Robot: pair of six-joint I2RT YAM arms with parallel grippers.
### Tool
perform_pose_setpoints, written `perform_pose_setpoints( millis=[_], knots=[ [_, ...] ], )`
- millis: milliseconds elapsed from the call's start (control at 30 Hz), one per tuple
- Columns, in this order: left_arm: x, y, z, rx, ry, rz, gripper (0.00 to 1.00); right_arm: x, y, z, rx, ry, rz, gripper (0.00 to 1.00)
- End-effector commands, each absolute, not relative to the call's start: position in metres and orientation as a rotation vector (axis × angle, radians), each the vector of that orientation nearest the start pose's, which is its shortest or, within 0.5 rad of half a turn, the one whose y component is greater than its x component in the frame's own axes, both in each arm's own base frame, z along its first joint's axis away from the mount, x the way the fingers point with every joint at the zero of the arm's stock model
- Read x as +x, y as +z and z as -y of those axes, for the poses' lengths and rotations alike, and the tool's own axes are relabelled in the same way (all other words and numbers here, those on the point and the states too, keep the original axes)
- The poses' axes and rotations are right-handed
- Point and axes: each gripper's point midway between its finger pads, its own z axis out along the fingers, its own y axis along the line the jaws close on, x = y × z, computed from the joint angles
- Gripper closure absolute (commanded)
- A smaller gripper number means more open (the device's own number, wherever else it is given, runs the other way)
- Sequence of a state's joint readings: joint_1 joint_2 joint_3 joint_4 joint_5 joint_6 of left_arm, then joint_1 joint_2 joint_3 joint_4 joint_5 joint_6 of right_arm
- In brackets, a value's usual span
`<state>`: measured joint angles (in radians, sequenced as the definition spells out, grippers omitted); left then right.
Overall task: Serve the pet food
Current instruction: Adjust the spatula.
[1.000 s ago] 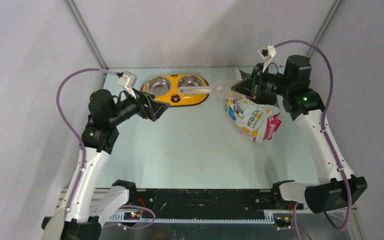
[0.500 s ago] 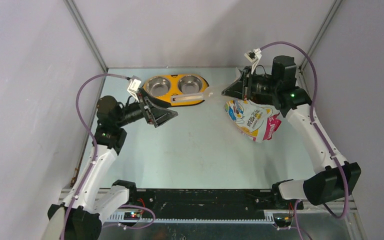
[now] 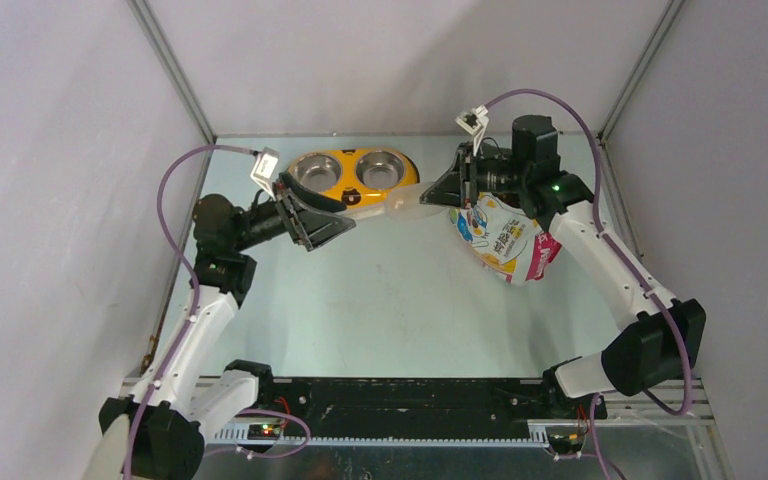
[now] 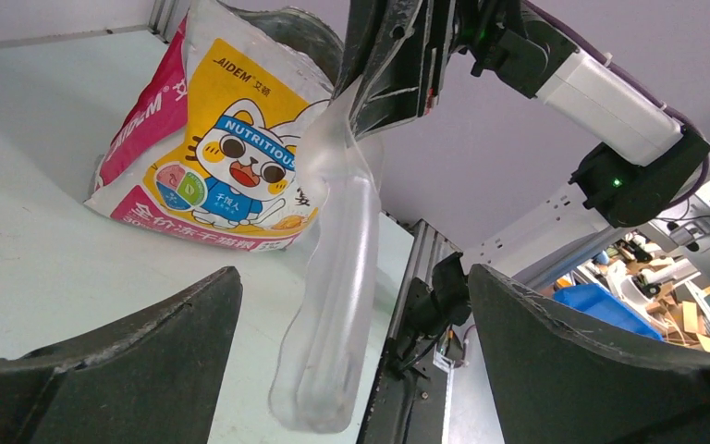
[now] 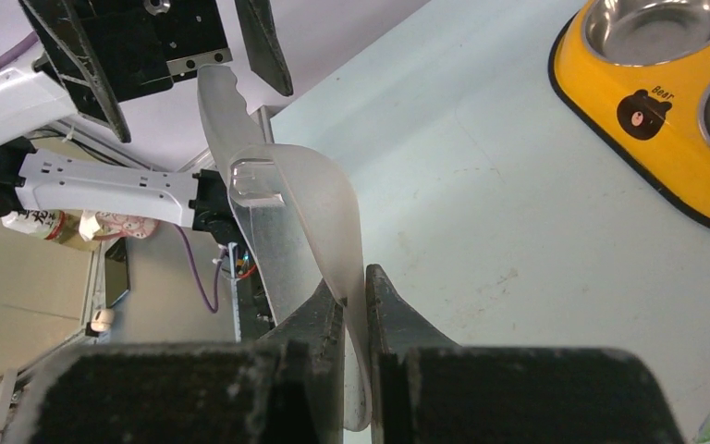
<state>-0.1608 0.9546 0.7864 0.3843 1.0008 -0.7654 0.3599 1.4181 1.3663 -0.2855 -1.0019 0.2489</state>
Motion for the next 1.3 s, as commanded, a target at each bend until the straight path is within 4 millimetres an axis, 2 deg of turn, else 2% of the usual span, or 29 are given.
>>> perform_pose_setpoints(
  millis=[0,333,533,767,1267],
  knots=[
    [0.236,0.352,0.203,0.477,-1.415,-1.534,0.01,0.292,0.333,-0.281,-0.822,1.349,-1.762,1.00],
    [0.243,0.341,0.204,0.431,-1.430,-1.569,0.06,0.298,0.330,-0.289,-0.794,1.337,-1.737,1.00],
    [0.244,0.337,0.205,0.413,-1.449,-1.589,0.00,0.306,0.328,-0.297,-0.791,1.314,-1.719,1.00],
    [0.242,0.336,0.207,0.418,-1.465,-1.594,0.01,0.310,0.316,-0.306,-0.813,1.284,-1.725,1.00],
    [0.239,0.335,0.210,0.436,-1.480,-1.602,0.17,0.317,0.313,-0.305,-0.825,1.238,-1.709,1.00]
  ],
)
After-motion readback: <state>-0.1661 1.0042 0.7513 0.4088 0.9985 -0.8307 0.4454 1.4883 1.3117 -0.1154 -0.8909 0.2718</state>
